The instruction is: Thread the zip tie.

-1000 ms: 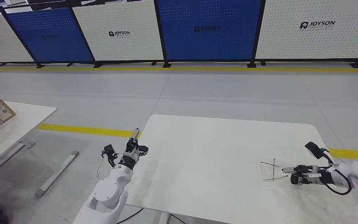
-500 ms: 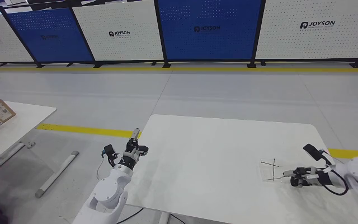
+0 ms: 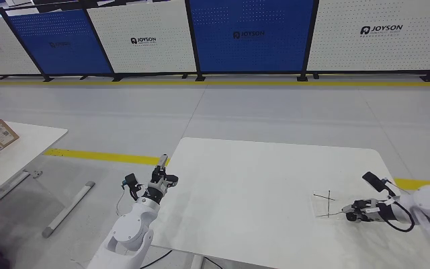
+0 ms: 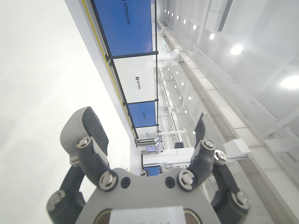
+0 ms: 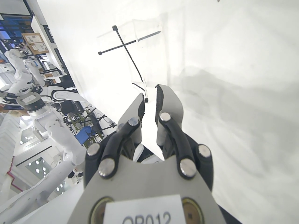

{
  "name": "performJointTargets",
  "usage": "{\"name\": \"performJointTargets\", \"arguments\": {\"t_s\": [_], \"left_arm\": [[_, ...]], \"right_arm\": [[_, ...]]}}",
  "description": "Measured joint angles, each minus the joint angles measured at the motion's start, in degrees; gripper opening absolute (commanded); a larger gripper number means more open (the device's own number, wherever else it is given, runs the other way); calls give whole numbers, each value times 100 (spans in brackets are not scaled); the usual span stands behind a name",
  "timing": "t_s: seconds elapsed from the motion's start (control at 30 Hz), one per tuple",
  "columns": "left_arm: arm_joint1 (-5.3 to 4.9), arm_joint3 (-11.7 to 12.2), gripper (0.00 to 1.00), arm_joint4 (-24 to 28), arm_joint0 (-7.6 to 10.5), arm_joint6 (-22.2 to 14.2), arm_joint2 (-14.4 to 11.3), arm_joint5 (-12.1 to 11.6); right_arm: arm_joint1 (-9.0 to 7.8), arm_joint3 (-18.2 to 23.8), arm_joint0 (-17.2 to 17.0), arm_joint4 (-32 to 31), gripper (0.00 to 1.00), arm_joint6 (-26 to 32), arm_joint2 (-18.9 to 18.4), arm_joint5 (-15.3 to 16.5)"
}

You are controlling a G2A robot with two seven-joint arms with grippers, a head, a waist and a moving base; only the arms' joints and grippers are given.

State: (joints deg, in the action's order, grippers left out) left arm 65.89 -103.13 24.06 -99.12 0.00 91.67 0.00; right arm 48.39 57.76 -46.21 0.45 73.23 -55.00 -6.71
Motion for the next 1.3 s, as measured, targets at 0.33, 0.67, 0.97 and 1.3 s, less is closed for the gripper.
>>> {"name": "performJointTargets", "arguments": {"t_s": [0.33,0.67,0.97,1.3], "left_arm": [[0,0,100,0,0,0,0,0],[0,0,100,0,0,0,0,0],[0,0,100,0,0,0,0,0],[0,0,100,0,0,0,0,0]], "right_arm": [[45,-63,84,-19,16,-15,20,50],[83,-78,113,-82,0,-36,52,56],[51,28,95,-164,0,-50,-65,63],[-174,499,-197,-128,0,-179,-709,89]]}}
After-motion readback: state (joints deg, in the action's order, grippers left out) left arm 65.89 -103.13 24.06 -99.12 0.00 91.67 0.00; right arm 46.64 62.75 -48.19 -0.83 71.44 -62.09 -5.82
